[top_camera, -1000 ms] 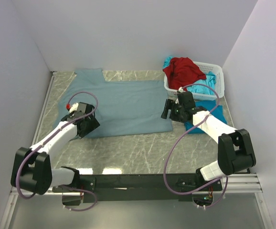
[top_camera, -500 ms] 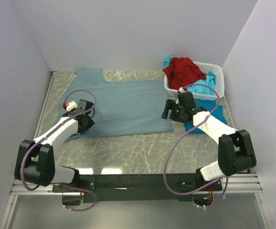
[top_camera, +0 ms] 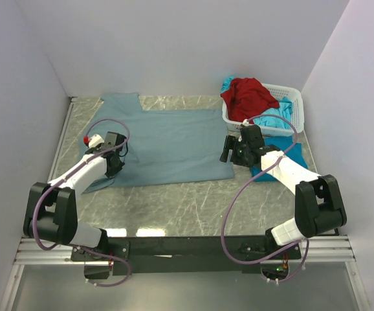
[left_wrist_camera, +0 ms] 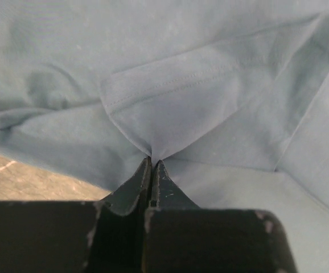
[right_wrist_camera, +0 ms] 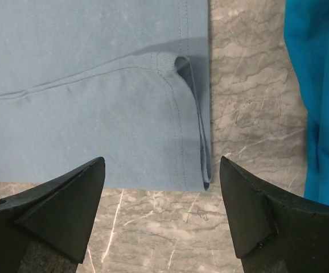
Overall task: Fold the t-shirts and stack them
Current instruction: Fold the tshirt
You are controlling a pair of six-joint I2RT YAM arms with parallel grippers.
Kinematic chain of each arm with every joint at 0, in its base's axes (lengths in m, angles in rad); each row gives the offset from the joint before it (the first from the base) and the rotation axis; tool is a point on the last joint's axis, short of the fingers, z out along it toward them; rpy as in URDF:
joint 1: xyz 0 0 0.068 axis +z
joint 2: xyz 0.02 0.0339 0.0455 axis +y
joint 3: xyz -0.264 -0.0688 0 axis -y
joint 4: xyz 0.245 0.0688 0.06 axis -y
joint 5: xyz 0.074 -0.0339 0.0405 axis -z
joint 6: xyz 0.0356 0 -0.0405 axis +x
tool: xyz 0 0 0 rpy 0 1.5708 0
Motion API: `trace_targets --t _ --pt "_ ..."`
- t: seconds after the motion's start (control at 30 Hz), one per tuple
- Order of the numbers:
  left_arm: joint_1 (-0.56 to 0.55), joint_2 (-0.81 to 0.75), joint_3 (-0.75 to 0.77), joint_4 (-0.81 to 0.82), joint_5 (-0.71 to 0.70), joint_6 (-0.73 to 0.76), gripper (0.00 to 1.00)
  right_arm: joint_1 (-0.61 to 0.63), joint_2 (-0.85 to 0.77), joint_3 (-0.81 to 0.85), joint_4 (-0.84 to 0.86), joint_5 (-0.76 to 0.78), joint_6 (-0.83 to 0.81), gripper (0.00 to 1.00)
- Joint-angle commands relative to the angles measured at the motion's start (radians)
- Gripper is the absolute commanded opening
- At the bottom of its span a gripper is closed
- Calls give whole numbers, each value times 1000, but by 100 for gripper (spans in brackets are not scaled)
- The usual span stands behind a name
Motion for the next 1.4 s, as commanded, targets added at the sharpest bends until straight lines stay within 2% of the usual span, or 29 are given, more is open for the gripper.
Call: trace_targets --t 0.0,0.13,0.37,0.57,0.7,0.9,1.0,1.1,1.13,1.17,1.2,1.23,1.3,1.33,1.37 --pt "34 -28 50 18 -59 25 1 6 -1 29 1 9 -15 87" --pt "74 -37 67 127 -12 125 0 6 3 34 -4 3 -18 87" --pt "134 60 133 302 149 380 0 7 7 38 -2 3 -24 87" --pt "185 147 234 348 189 498 0 7 3 40 -14 17 -37 87" --pt "205 204 309 333 183 550 0 7 4 47 -24 35 -41 87" --pt "241 282 392 325 246 604 1 6 21 58 -31 37 -44 87" --pt "246 343 453 246 232 593 1 6 29 63 -33 39 -44 87" --pt "252 412 530 118 171 546 13 7 33 66 -39 45 -46 87" --pt "252 437 557 94 122 526 25 6 33 69 -39 45 -46 87" --pt "254 442 562 62 108 491 32 6 32 70 -39 45 -46 87" --pt "257 442 562 55 100 475 37 6 35 70 -39 43 -47 88" --pt "260 431 559 49 91 452 46 7 33 70 -39 42 -46 87" --pt "263 407 552 49 109 428 53 6 35 75 -36 37 -49 88" --pt "261 370 536 55 105 412 62 6 33 75 -33 34 -47 88" --pt "261 347 527 60 85 389 65 6 32 74 -31 32 -49 88"
